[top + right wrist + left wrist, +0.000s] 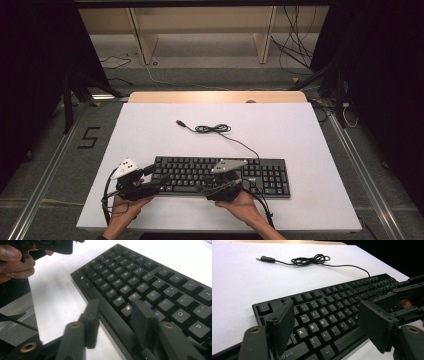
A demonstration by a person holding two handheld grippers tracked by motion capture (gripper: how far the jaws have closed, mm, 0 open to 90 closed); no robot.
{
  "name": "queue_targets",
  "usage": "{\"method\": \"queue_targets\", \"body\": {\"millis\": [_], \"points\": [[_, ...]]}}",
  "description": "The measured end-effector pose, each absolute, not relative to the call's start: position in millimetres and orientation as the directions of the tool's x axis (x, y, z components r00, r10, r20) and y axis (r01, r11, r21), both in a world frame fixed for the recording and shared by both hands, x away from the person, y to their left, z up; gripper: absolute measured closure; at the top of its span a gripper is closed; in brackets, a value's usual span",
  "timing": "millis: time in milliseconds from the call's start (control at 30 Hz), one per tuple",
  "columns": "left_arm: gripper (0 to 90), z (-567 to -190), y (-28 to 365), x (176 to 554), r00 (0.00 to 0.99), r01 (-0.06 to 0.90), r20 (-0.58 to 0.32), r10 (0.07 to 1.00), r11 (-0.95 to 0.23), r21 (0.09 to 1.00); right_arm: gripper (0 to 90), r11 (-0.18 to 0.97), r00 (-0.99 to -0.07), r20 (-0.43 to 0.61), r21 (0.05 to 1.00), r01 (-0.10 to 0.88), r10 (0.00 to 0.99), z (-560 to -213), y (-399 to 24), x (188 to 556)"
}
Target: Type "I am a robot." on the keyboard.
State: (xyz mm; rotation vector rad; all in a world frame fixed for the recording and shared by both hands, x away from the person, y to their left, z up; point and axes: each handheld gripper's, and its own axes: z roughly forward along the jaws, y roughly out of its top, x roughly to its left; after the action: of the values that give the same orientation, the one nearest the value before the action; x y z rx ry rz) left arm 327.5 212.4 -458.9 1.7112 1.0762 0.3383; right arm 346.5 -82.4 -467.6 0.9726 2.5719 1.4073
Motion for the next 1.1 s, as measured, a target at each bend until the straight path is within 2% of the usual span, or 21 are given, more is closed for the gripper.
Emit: {"method": "queue_targets", "body": {"millis": [400, 633, 1100], "points": [[31.1, -459.3, 201.4, 338.3, 0.563, 0.520, -0.258, 0.785, -0.093, 0.849, 47.4, 0.348, -0.784, 0.247, 0.791, 0.502, 0.569, -461.6, -92.2, 345.6], [38.4, -460.2, 193.7, 344.5, 0.572, 0.537, -0.253, 0.781, -0.123, 0.835, 42.9, 0.315, -0.760, 0.244, 0.802, 0.507, 0.603, -457.3, -104.9, 347.1], [69.2, -466.6, 172.2, 369.1, 0.601, 0.567, -0.217, 0.769, -0.219, 0.794, 38.5, 0.265, -0.732, 0.243, 0.822, 0.504, 0.637, -449.5, -124.7, 346.8]]}}
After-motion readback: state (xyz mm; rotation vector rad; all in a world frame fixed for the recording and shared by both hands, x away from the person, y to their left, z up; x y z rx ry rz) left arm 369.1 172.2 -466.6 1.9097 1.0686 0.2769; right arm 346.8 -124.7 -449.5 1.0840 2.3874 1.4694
